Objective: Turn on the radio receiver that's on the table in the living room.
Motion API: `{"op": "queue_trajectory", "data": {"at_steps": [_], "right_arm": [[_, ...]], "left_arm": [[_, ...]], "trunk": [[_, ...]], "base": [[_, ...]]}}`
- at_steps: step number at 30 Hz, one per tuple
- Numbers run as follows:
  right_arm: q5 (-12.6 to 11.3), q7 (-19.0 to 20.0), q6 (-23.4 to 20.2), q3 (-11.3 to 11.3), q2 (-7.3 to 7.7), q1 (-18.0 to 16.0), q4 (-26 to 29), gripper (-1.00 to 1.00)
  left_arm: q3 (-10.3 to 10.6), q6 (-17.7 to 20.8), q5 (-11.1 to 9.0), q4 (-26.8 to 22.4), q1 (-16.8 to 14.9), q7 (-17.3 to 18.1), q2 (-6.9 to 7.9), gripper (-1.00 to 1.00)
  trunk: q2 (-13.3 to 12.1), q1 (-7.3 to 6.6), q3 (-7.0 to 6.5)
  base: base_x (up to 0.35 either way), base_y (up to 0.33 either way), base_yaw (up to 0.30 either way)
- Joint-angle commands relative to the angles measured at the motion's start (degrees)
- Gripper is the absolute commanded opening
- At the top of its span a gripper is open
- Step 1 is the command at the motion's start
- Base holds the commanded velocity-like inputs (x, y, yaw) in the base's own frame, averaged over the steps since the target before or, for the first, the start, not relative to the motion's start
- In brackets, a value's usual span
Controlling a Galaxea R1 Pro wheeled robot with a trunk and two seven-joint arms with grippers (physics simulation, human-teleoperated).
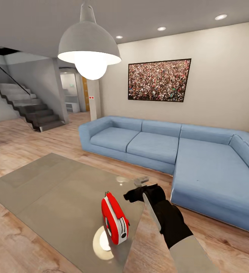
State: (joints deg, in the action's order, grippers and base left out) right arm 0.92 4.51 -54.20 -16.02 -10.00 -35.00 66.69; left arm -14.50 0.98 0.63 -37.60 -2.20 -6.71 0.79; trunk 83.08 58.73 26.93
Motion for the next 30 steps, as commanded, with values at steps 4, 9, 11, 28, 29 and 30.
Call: {"op": "queue_trajectory", "data": {"at_steps": [4,9,11,28,29,30], "right_arm": [[-2.57,0.00,-0.19,-0.24,0.00,-1.38,-0.04,1.00],[-2.72,4.89,-0.25,-0.39,0.00,-1.53,-0.09,1.00],[2.06,12.45,-0.29,-0.41,0.00,-1.55,-0.41,1.00],[16.55,7.17,5.55,-0.23,0.00,-7.13,-17.97,1.00],[16.54,7.16,6.17,-0.23,0.00,-7.47,-18.66,1.00],[16.52,7.15,7.14,-0.24,0.00,-7.99,-19.66,1.00]], "left_arm": [[-0.36,-4.38,0.06,0.07,0.00,0.03,0.29,1.00],[-0.30,-4.71,-0.07,0.56,0.00,0.09,0.42,1.00],[-0.13,-4.94,-0.04,2.02,0.00,0.11,0.42,1.00],[0.09,-5.73,-0.27,1.93,0.00,0.20,1.31,1.00],[0.09,-5.73,-0.28,1.95,0.00,0.20,1.31,1.00],[0.09,-5.73,-0.28,1.97,0.00,0.20,1.31,1.00]], "trunk": [[0.00,0.00,0.00],[0.00,0.00,0.00],[0.00,0.00,0.00],[0.00,0.00,0.00],[0.00,0.00,0.00],[0.00,0.00,0.00]], "base": [[0.000,0.000,0.000],[0.000,0.000,0.000],[0.000,0.000,0.000],[0.000,0.000,0.000],[0.000,0.000,0.000],[0.000,0.000,0.000]]}}
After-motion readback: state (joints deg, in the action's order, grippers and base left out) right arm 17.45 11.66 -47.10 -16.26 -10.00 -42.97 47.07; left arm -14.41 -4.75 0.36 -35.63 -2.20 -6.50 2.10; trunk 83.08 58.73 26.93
